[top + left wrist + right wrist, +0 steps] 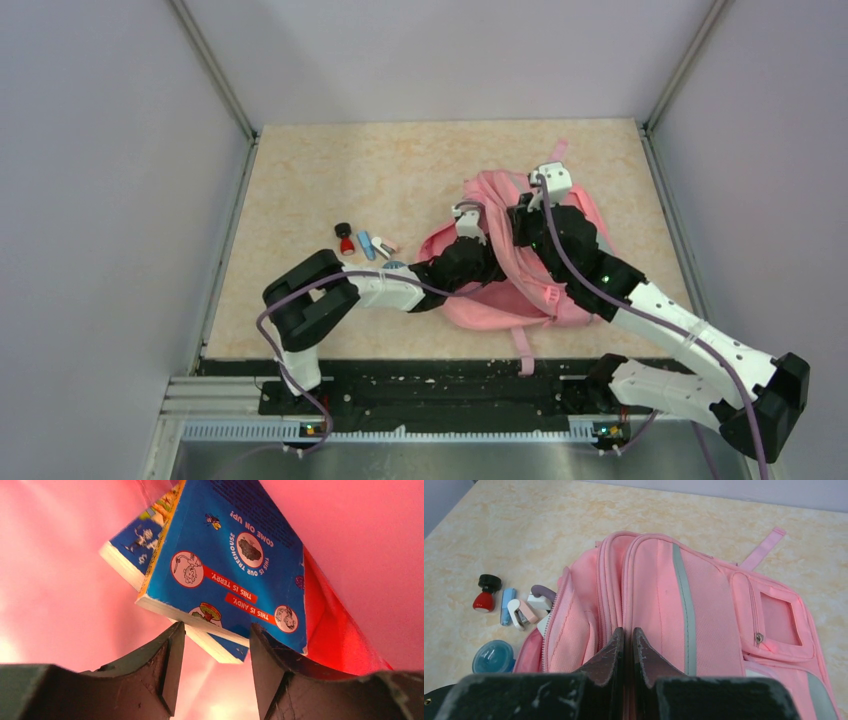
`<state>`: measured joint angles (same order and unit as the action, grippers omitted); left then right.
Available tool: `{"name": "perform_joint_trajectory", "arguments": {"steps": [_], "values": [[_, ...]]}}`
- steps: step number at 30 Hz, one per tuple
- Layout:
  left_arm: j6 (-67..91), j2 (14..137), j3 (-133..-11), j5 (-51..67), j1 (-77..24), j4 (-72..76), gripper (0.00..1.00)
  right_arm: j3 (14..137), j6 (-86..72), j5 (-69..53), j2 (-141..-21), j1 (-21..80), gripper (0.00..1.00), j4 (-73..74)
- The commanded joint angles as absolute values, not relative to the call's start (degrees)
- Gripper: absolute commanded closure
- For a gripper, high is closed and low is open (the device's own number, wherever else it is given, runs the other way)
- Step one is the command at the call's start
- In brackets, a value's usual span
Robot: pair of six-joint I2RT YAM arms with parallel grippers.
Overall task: Pack the student bag
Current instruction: Place the book in the student bag, then adjust the student bag at the center of the board.
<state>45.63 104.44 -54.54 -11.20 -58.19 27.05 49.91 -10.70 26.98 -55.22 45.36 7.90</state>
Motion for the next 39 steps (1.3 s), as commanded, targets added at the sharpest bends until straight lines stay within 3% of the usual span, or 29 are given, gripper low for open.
{"name": "perform_joint_trajectory", "arguments": {"steps": [1, 9, 16, 20, 22, 23, 26, 28, 34, 39], "values": [[39.1, 106.3, -57.9, -16.5, -58.2, 36.5, 0.46, 50.3, -11.2, 27.8, -54.2, 45.8, 0.99, 3.4], [32.8, 94.4, -48.8, -19.7, -58.5, 32.6, 0.38, 49.6, -10.6, 29.4, -53.6, 45.8, 0.99, 3.1], [32.3, 81.1, -49.6, -27.6, -58.4, 5.9, 0.32, 48.8, -10.6, 28.9, -53.9, 45.8, 0.99, 3.2], [32.7, 79.4, -50.5, -28.8, -56.6, -3.7, 0.26, 47.7, -11.5, 28.3, -53.9, 45.9, 0.98, 5.3], [33.5, 79.6, -51.1, -28.2, -54.7, -6.6, 0.26, 47.9, -12.5, 27.1, -54.1, 45.8, 0.85, 8.0], [34.0, 79.4, -51.1, -27.7, -53.1, -7.3, 0.26, 48.2, -13.0, 26.6, -54.1, 45.9, 0.73, 10.1], [34.8, 77.4, -49.4, -25.7, -50.4, -5.2, 0.26, 49.0, -15.5, 26.0, -53.2, 45.8, 0.25, 16.2], [34.6, 75.1, -47.6, -24.6, -49.2, -3.3, 0.26, 49.7, -17.8, 27.3, -51.3, 45.8, 0.04, 21.1], [34.0, 71.6, -44.9, -21.1, -43.8, -1.5, 0.26, 52.0, -25.5, 32.4, -47.3, 40.4, 0.01, 33.7], [32.1, 75.3, -46.5, -13.3, -40.2, 2.3, 0.25, 48.8, -30.6, 22.3, -48.4, 26.6, 0.01, 38.5]]}}
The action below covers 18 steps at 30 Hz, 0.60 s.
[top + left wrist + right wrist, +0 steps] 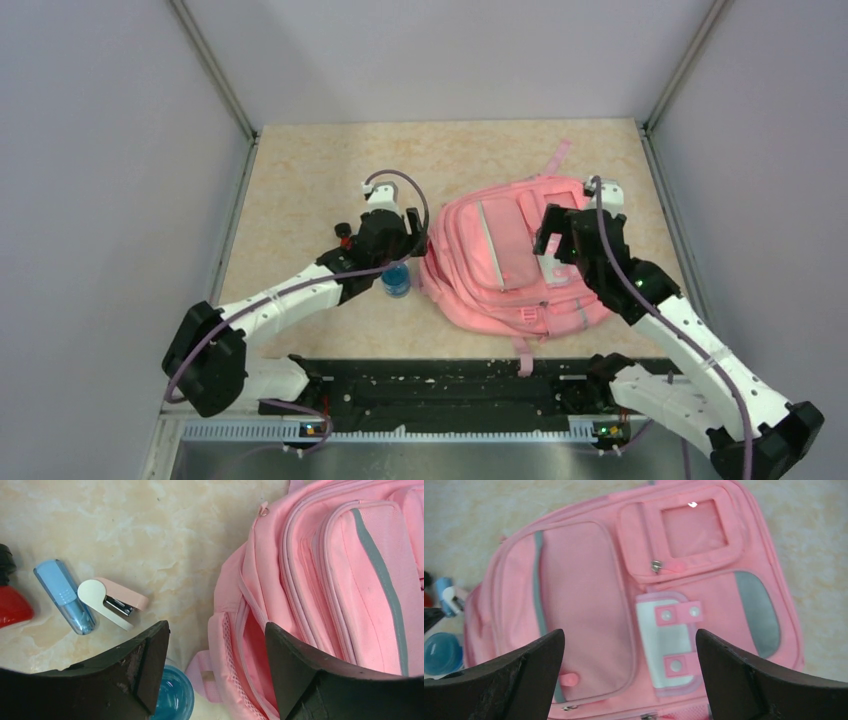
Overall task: Pack the student bag
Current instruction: Adjust the student bag at the center of the board.
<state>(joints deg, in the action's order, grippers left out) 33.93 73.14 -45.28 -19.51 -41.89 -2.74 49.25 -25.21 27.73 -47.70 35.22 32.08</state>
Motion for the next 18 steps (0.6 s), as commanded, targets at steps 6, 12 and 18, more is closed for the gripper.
{"name": "perform_joint_trajectory", "arguments": {"steps": [6, 12, 18], "values": [[33.2, 80.8, -48.3, -6.7, -37.9, 7.1, 0.24, 41.3, -36.5, 13.1, -46.4, 10.6, 0.01, 37.2], [34.2, 86.9, -50.5, -2.0, -37.0, 8.7, 0.23, 36.2, -44.4, 19.4, -45.2, 7.5, 0.01, 38.8], [35.7, 90.6, -52.0, 4.8, -36.9, 8.4, 0.37, 30.4, -45.2, 13.6, -48.4, 7.5, 0.04, 30.3]]}}
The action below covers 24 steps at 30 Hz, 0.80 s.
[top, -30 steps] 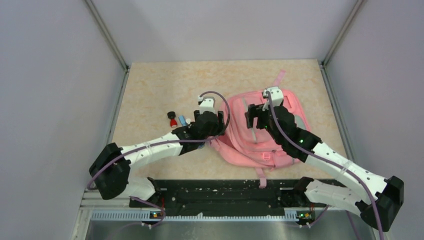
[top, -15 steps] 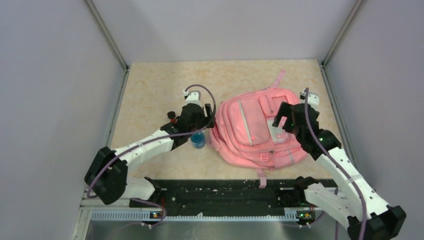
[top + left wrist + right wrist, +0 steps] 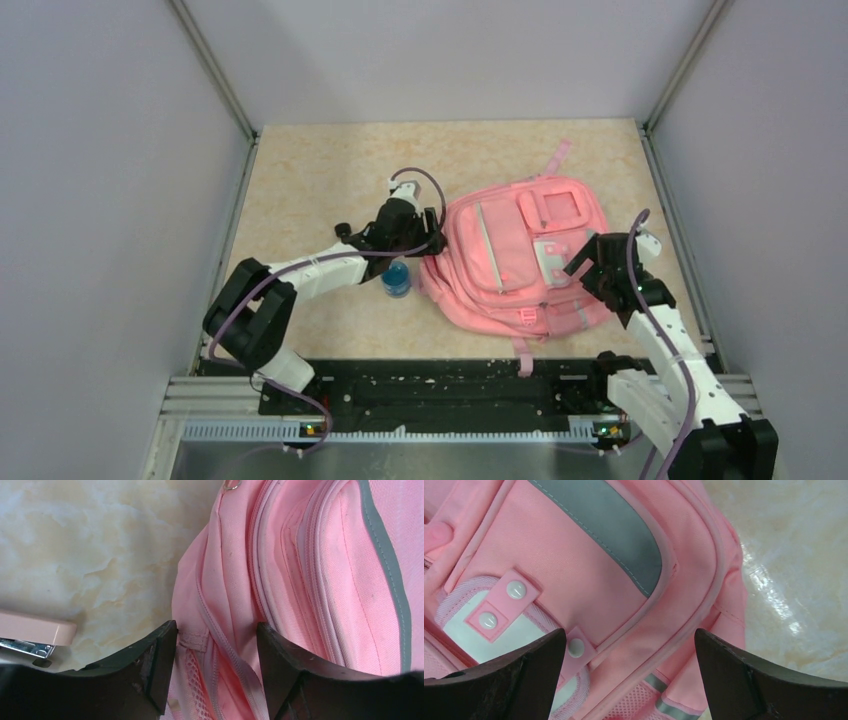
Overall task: Pack the student bag
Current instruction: Adjust the student bag at the center of the board.
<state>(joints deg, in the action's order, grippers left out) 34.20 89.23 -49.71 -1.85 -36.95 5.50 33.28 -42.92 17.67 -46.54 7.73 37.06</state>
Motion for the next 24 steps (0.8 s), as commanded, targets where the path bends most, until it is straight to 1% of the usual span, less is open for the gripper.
{"name": "perform_joint_trajectory", "arguments": {"steps": [1, 3, 5, 7, 9, 12, 14, 17, 19, 21, 24], "values": [[36.3, 90.8, -51.6, 5.9, -36.9, 9.3, 0.46, 29.6, -45.1, 12.1, -49.3, 7.5, 0.05, 28.1], [37.6, 91.0, -49.8, 8.4, -36.9, 12.5, 0.61, 28.0, -44.8, 9.4, -51.2, 7.5, 0.1, 23.2], [39.0, 91.2, -47.9, 10.5, -37.1, 16.1, 0.72, 26.1, -44.2, 7.4, -52.8, 7.5, 0.15, 16.5], [40.0, 91.6, -46.6, 11.7, -37.5, 18.2, 0.79, 24.3, -43.6, 6.9, -54.2, 7.5, 0.19, 8.4], [40.1, 92.0, -46.3, 12.3, -38.5, 19.1, 0.82, 23.3, -41.4, 6.8, -56.5, 7.5, 0.21, -1.9], [39.5, 92.4, -47.0, 11.9, -40.8, 19.4, 0.84, 25.8, -35.6, 9.0, -62.4, 7.5, 0.22, -11.2], [39.5, 92.5, -47.7, 11.5, -42.2, 19.2, 0.85, 31.5, -31.0, 8.6, -68.8, 7.5, 0.21, -11.8], [39.7, 92.0, -48.5, 10.2, -44.5, 18.6, 0.84, 42.9, -23.3, 3.9, -79.2, 7.5, 0.17, -7.7], [40.1, 91.2, -48.7, 9.2, -46.6, 18.1, 0.83, 50.4, -19.9, 3.2, -84.3, 7.4, 0.14, -3.6], [40.4, 90.2, -48.4, 8.1, -48.8, 17.7, 0.81, 54.4, -16.7, 2.9, -87.0, 7.5, 0.11, -0.6], [40.1, 88.2, -48.0, 5.8, -51.4, 15.2, 0.77, 57.7, -14.9, 5.5, -87.3, 7.4, 0.09, 4.5]]}}
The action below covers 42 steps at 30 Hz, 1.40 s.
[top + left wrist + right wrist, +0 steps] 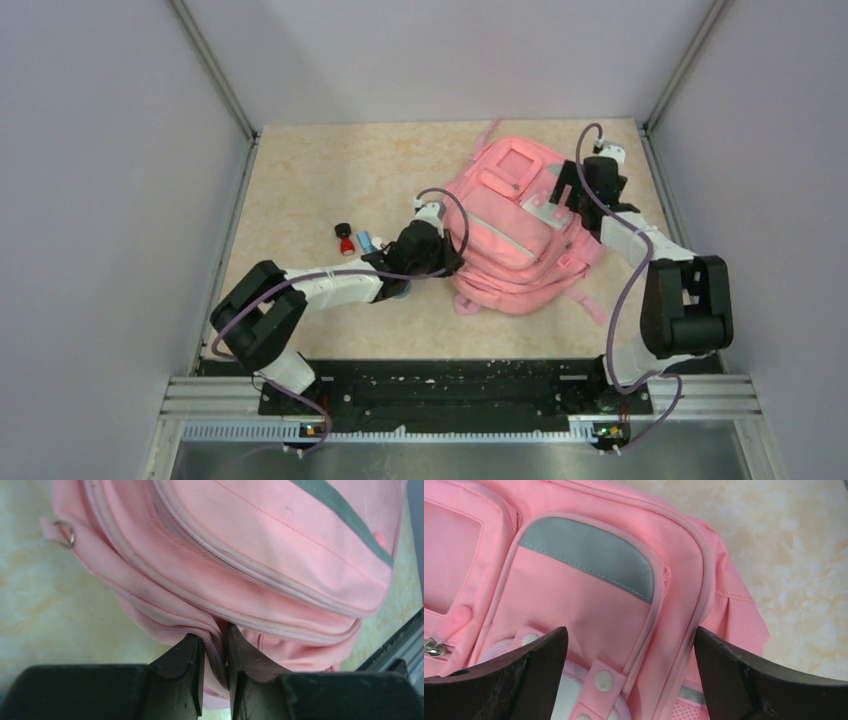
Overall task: Pack the student bag
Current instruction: Adjust the student bag at the center of the board.
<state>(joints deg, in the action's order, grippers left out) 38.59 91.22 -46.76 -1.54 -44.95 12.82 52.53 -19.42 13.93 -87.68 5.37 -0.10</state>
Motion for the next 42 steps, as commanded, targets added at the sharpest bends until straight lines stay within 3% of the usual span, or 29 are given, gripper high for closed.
{"name": "perform_joint_trajectory", "arguments": {"steps": [1, 4, 9, 13, 18, 28, 31, 35, 37, 42], "values": [[39.8, 87.3, -47.8, 4.5, -51.8, 14.0, 0.75, 57.8, -14.9, 6.7, -86.0, 7.4, 0.08, 5.8], [37.5, 84.3, -47.7, 1.2, -52.0, 10.0, 0.65, 56.5, -16.8, 12.1, -81.5, 7.5, 0.07, 9.3], [31.4, 80.4, -52.1, -6.5, -51.9, 1.6, 0.39, 49.4, -22.9, 19.2, -72.8, 7.4, 0.07, 12.0], [26.7, 79.6, -55.9, -9.9, -50.4, -0.6, 0.27, 41.5, -25.8, 11.3, -64.6, 7.4, 0.07, 8.8], [26.6, 82.8, -58.1, -7.8, -44.3, -0.6, 0.25, 36.4, -29.9, 0.5, -58.5, 8.7, 0.07, 9.7], [28.2, 92.4, -58.3, -6.6, -40.9, 4.6, 0.25, 32.3, -34.1, -3.1, -58.8, 15.2, 0.1, 7.3], [29.4, 94.3, -58.0, -2.6, -40.8, 4.3, 0.42, 33.1, -33.3, -3.7, -62.3, 15.8, 0.19, 5.0], [32.4, 93.5, -53.3, 3.6, -41.3, 11.5, 0.62, 35.8, -29.7, -2.4, -66.9, 15.9, 0.63, 1.1], [33.7, 92.8, -50.7, 4.4, -42.3, 15.0, 0.67, 37.6, -27.8, -1.0, -70.1, 15.8, 0.8, -1.7], [36.0, 93.4, -49.9, 2.8, -48.7, 18.4, 0.71, 45.2, -21.8, 1.2, -81.6, 15.9, 1.0, -5.0]]}}
